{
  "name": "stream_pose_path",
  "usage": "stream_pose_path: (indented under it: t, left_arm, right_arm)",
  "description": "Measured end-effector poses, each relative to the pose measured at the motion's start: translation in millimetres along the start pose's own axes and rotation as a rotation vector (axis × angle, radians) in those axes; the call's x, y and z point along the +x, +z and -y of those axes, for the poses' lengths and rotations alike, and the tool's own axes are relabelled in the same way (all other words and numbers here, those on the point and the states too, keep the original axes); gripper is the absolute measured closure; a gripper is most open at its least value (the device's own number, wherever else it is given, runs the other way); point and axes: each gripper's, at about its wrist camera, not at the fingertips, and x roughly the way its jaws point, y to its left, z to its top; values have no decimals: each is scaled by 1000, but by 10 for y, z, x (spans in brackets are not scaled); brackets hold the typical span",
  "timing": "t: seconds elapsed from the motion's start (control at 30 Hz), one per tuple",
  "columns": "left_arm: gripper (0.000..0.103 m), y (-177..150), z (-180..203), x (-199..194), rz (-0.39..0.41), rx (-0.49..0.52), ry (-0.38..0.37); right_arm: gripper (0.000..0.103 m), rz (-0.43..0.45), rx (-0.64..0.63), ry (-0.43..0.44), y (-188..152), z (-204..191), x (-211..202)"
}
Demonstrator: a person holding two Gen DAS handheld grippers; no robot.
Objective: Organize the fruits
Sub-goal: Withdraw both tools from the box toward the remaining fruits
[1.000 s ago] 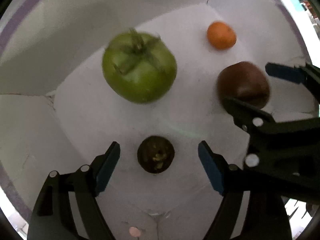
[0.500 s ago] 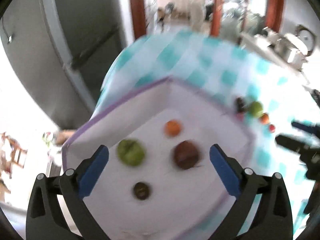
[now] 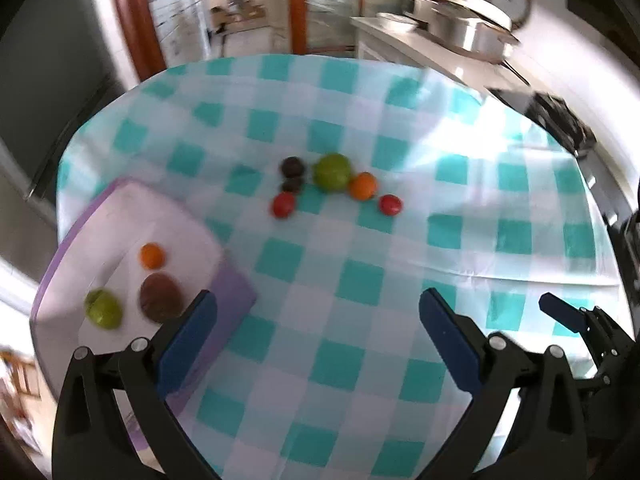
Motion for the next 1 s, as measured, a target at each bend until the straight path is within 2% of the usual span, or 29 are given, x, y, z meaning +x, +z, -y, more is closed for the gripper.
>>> stream_pose_path:
  t: [0.17,0.33,0.4,0.43,0.5,0.63,0.73,0.83,0.9,1.0]
  left_arm:
    - [2,57,10,633,-29,-13,-46]
    - [2,154,-66,1407,-104,-66,-67]
    - [2,205,-106,1589,-119,-74,-78]
    - [4,231,-90,1653,-126,-66,-112]
    - [4,324,-87,1838,-145,-45,-85]
    - [4,501,-286,2092,-168,-122,-105]
    - [4,574,-429,2248,-144,-135,-25]
    - [4,573,-555,2387,-125,-158,43]
    - [4,562,-573,2427,-106,-148,61]
    - [4,529,-574,2429,-72,-131,72]
  right_arm:
    - [15,-35,21,-63,0,118,296]
    - [15,-44,16,-128,219,179,761]
    - [15,-39,35,-137,346,199,978]
    - [15,-38,40,-137,401,200,1068]
    - [16,-26,42,-144,518,210,1239]
    - [16,4,13,-147,738,228,1540]
    - [16,14,-13,-155,832,232,1737]
    - [21,21,-23,-136,920,200,1958]
    - [24,15,-42,-115,962,129,2101]
    - [32,-14,-89,-136,965,29,2294]
